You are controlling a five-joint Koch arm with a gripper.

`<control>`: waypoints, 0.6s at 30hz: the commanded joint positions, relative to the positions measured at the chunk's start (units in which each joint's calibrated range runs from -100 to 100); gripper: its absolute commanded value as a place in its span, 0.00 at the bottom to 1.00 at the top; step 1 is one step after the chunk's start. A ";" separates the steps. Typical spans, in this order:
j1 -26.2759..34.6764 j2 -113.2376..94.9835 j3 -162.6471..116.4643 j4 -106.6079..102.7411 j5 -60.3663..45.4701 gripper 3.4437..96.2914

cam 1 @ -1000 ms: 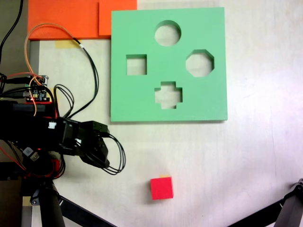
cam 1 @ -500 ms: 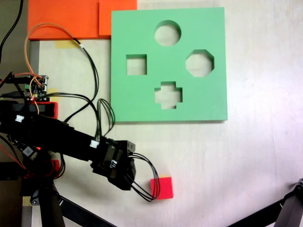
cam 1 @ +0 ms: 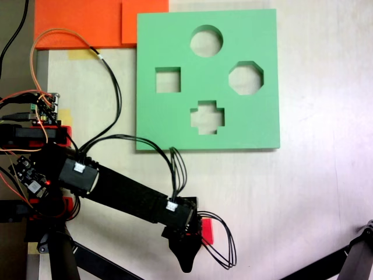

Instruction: Put the square block into the corresponding hole

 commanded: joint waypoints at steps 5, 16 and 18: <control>0.59 9.73 4.12 0.73 -0.34 0.99; 0.68 15.46 4.12 6.32 -0.88 0.85; 0.68 15.60 4.12 6.32 -0.98 0.65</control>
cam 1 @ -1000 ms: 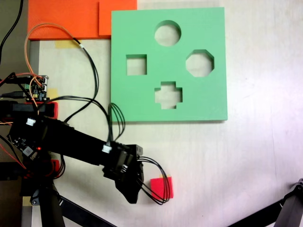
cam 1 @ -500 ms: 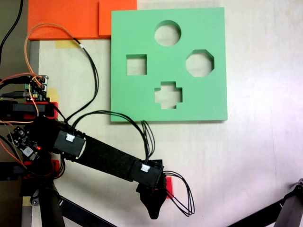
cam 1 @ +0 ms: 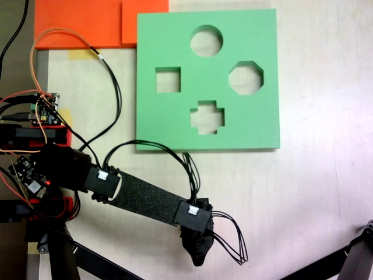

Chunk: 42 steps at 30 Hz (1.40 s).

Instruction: Put the square block into the corresponding hole

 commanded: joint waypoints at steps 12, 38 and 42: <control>-0.20 -1.25 2.84 -1.94 -0.63 0.25; 28.72 -67.59 -9.72 -7.05 31.50 0.24; 34.87 -55.44 -5.93 -7.05 37.07 0.24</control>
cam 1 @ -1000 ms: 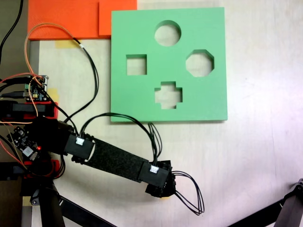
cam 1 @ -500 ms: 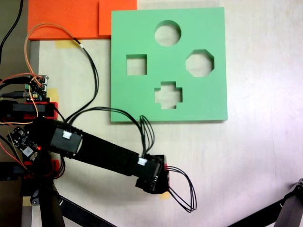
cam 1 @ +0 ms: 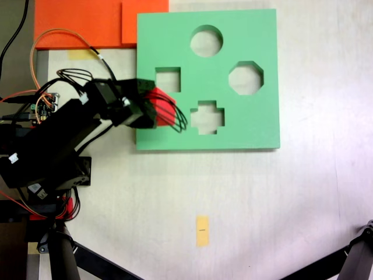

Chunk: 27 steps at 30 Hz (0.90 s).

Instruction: Put the square block into the corresponding hole

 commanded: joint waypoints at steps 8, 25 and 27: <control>6.84 35.71 20.90 -1.27 7.52 0.24; 6.54 55.54 27.88 -1.27 7.52 0.24; 6.45 56.79 27.88 -1.27 7.52 0.24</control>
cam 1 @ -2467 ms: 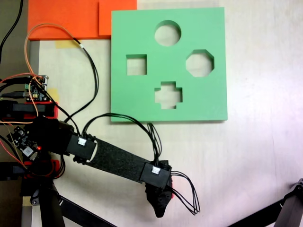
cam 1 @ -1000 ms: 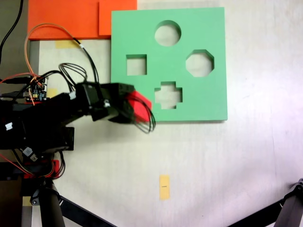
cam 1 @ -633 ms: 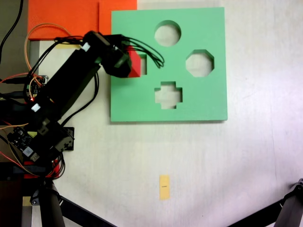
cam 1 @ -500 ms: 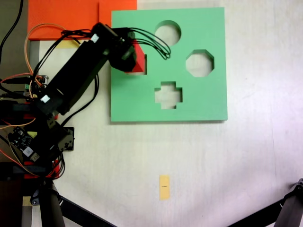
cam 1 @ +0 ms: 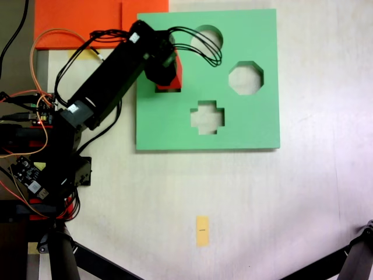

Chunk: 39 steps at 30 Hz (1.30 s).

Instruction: Put the square block into the corresponding hole

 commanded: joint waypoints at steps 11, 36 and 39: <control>0.83 0.30 -0.41 -1.17 0.73 0.24; 3.08 12.03 5.68 -1.17 1.07 0.25; 3.08 13.43 5.58 -1.17 1.07 0.34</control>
